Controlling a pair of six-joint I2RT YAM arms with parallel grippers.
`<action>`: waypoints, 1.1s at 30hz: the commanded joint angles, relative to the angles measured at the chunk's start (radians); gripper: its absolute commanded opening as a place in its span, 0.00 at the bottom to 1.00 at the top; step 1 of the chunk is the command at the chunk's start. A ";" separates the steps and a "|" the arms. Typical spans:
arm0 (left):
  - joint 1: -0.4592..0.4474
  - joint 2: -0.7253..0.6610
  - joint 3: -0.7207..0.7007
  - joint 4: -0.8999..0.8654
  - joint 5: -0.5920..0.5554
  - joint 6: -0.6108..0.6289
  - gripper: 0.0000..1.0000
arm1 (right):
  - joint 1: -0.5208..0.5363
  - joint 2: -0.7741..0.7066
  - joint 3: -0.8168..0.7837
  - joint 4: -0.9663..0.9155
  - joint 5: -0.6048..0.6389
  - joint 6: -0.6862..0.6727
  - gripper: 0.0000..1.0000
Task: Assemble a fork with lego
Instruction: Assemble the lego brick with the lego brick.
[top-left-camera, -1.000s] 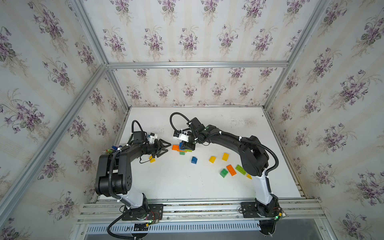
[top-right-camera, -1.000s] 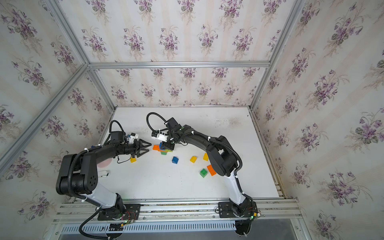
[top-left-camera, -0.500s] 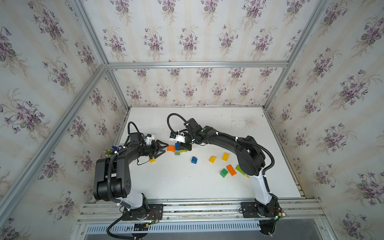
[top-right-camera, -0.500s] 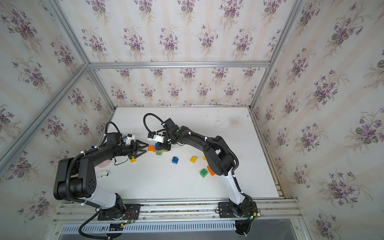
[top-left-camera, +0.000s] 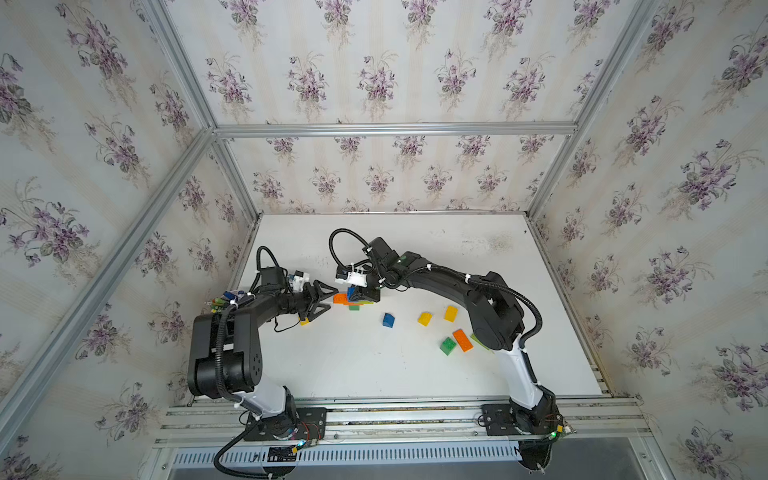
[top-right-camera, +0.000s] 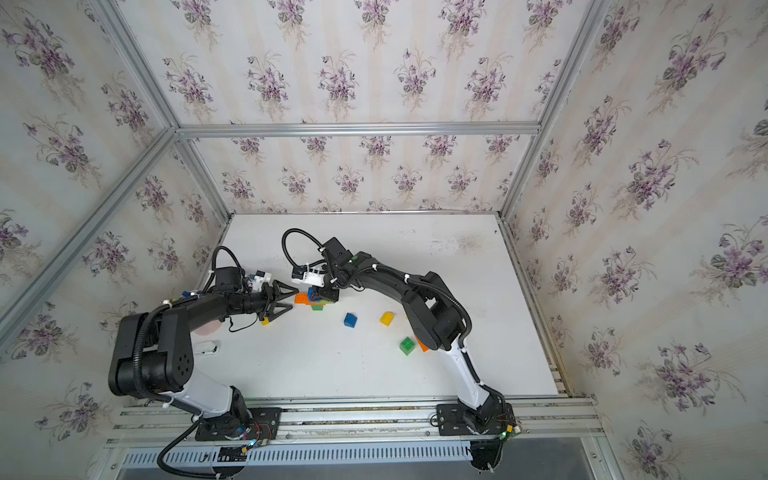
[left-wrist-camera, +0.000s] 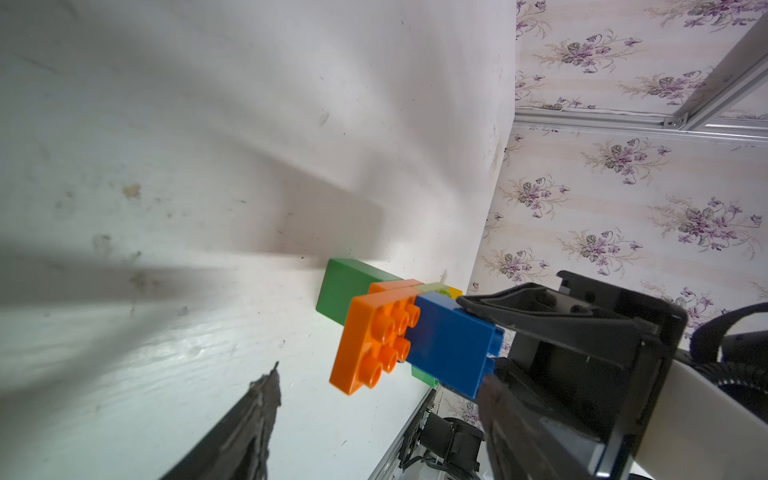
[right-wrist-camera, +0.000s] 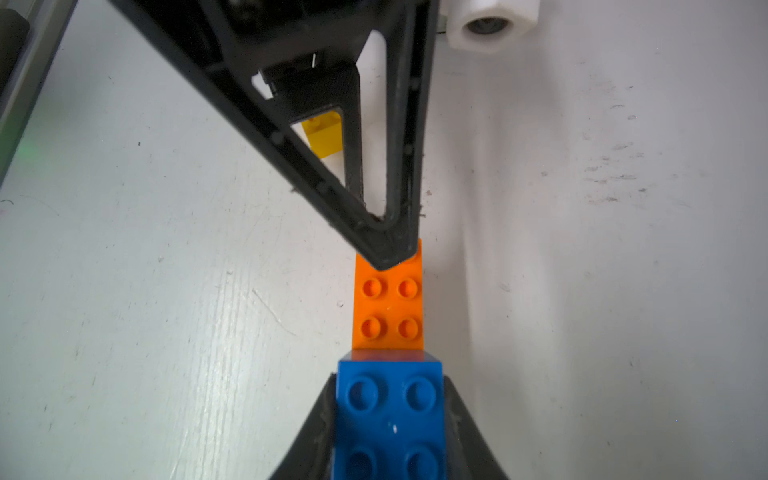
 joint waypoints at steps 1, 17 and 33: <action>0.000 -0.005 -0.003 0.001 0.012 0.027 0.80 | 0.005 -0.004 0.004 -0.031 0.002 -0.007 0.39; -0.014 -0.041 -0.036 0.008 0.010 0.018 0.83 | 0.001 -0.162 -0.125 0.049 0.043 0.085 0.55; -0.072 -0.123 -0.102 0.022 -0.037 -0.035 0.83 | -0.029 -0.459 -0.621 0.226 0.202 0.303 0.56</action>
